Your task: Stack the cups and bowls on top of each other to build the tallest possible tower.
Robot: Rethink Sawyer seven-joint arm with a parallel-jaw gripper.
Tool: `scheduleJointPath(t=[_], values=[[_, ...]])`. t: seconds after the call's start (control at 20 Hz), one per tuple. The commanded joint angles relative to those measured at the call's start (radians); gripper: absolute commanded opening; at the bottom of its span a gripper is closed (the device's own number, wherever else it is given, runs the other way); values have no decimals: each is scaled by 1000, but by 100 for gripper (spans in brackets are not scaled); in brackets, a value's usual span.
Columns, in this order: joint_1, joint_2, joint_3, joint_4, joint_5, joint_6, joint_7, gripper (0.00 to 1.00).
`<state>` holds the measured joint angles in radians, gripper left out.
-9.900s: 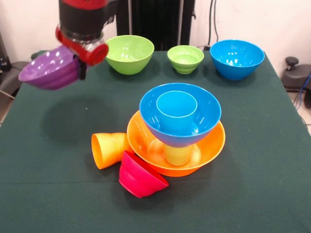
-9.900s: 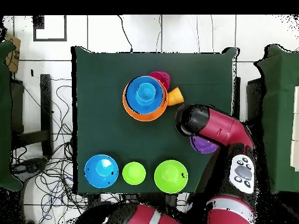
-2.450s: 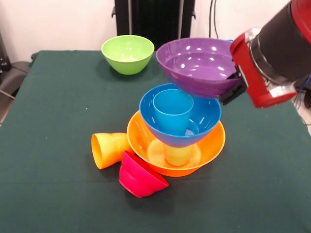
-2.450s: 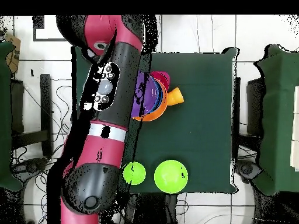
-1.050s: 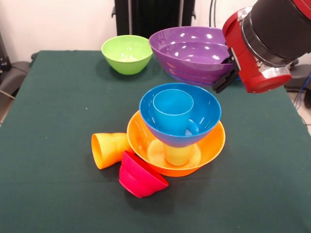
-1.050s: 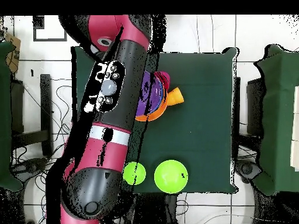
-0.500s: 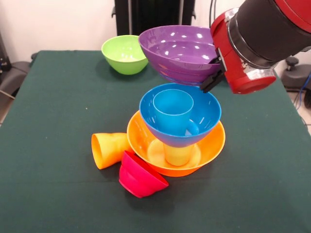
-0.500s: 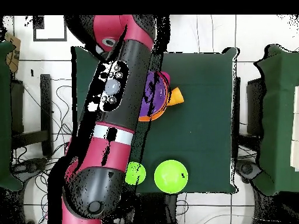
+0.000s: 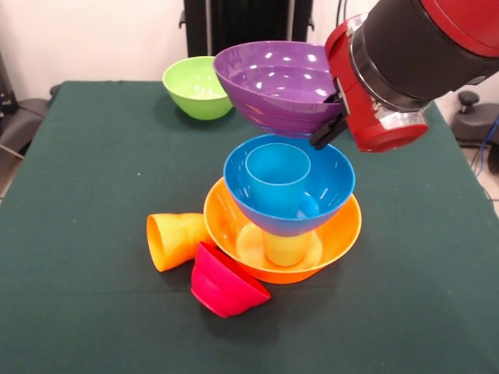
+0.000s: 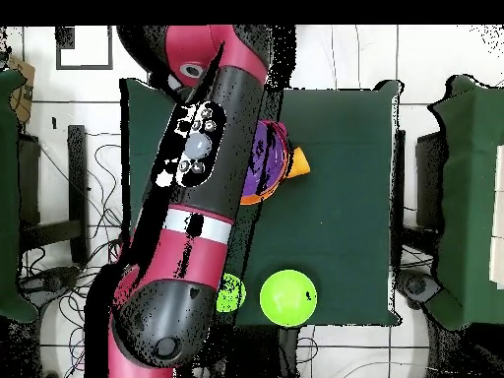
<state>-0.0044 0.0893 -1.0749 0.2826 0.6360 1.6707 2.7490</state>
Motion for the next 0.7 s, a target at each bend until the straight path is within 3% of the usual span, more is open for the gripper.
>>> scheduleJointPath(t=[0.05, 0.7], values=[[-44, 45, 60, -19, -39, -50, -80, 0], [-76, 83, 31, -97, 6, -61, -49, 0]])
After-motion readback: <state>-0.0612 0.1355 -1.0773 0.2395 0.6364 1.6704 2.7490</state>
